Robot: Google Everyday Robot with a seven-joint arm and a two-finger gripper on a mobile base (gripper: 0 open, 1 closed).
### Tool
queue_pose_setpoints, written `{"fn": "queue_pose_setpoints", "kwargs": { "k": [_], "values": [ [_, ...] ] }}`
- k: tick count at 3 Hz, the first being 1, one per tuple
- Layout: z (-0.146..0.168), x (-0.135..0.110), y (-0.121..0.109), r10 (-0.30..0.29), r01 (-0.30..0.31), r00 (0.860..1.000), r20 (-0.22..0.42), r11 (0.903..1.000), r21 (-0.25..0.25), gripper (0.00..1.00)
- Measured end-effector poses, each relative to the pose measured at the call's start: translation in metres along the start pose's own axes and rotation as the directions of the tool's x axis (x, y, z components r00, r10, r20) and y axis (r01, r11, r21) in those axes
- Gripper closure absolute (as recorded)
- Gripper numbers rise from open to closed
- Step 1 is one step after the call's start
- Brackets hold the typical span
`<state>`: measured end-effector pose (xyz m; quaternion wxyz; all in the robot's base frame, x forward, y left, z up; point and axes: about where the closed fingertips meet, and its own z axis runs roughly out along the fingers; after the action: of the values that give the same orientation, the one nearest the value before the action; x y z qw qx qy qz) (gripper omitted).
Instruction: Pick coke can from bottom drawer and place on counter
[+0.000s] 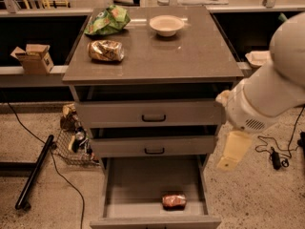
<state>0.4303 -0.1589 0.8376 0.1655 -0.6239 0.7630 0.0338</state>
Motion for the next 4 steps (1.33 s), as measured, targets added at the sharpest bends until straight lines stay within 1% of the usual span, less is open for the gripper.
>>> {"fn": "queue_pose_setpoints", "kwargs": {
  "k": [1,2,3,4],
  "values": [
    [0.068,-0.008,0.027,0.024,-0.021,0.998,0.065,0.9985,-0.050,0.00],
    [0.071,-0.008,0.027,0.021,-0.018,0.998,0.061,0.9986,-0.050,0.00],
    [0.115,0.006,0.023,-0.022,0.024,0.999,0.040,0.9984,-0.050,0.00],
    [0.187,0.029,0.022,-0.102,0.105,0.994,0.039,0.9925,-0.063,0.00]
  ]
}}
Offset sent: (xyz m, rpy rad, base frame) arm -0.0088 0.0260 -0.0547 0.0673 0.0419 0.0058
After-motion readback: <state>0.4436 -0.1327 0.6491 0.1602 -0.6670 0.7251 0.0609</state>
